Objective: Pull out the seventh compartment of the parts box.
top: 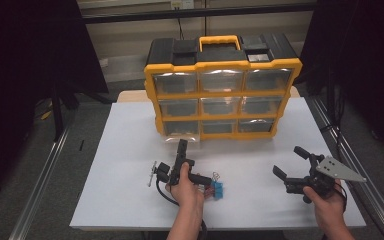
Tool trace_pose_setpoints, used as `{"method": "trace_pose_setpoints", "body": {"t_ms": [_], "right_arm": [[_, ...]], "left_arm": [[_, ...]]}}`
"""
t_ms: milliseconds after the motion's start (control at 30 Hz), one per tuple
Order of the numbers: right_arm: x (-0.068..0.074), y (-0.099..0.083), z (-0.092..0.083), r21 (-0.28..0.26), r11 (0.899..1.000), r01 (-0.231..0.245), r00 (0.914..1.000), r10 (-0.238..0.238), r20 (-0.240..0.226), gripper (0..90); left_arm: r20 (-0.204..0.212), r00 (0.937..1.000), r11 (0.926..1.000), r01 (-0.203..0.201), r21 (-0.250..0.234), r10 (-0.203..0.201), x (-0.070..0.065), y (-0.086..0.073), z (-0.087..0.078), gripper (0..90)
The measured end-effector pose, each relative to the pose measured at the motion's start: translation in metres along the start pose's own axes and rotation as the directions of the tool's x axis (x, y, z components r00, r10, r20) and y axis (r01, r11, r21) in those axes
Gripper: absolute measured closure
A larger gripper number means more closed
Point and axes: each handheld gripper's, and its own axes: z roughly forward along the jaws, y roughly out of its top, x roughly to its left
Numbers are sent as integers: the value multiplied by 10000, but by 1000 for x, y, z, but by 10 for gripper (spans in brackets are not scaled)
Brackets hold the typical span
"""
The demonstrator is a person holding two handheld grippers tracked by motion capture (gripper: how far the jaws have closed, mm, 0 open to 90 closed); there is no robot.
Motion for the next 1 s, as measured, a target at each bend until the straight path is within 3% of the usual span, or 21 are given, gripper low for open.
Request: {"method": "trace_pose_setpoints", "body": {"t_ms": [33,100,267,333,367,467,567,667,800,867,933,967,1000], "right_arm": [[0,0,0,2,10000,-7,10000,7,-4,3],[0,0,0,-1,10000,-7,10000,7,-15,3],[0,0,0,-6,10000,11,10000,-11,-9,3],[0,0,0,0,10000,8,10000,-8,-4,3],[0,0,0,-8,10000,12,10000,-12,-12,3],[0,0,0,-31,10000,0,10000,0,-32,3],[0,0,0,-10,10000,-11,10000,11,-16,3],[0,0,0,-5,10000,-13,10000,13,-24,3],[0,0,0,-25,10000,12,10000,-12,-37,3],[0,0,0,-5,10000,17,10000,-17,-18,3],[0,0,0,-22,10000,9,10000,-9,-41,3],[0,0,0,-24,10000,8,10000,-9,-50,3],[0,0,0,-21,10000,7,10000,-7,-53,3]], "left_arm": [[76,9998,9997,185,-136,-184,-1,0,1,801],[9,10000,10000,-16,50,16,0,0,-1,800],[46,9999,9999,136,-61,-136,-1,0,-2,800],[-2,10000,10000,-22,0,22,-1,0,-3,800],[80,9999,9999,116,-101,-115,-2,0,-2,800],[124,9999,9999,32,-111,-30,-2,1,-3,798],[102,9994,9994,-327,109,326,0,1,-5,795],[70,9998,9998,174,-106,-173,-3,1,-4,795],[163,9995,9996,-263,132,261,0,2,-7,795],[122,9999,9999,76,-128,-74,-3,1,-6,795],[102,9999,10000,-34,-64,34,-3,1,-7,795],[194,9994,9994,-303,135,300,0,1,-8,795],[137,9996,9997,-232,105,230,-1,1,-8,795]]}}
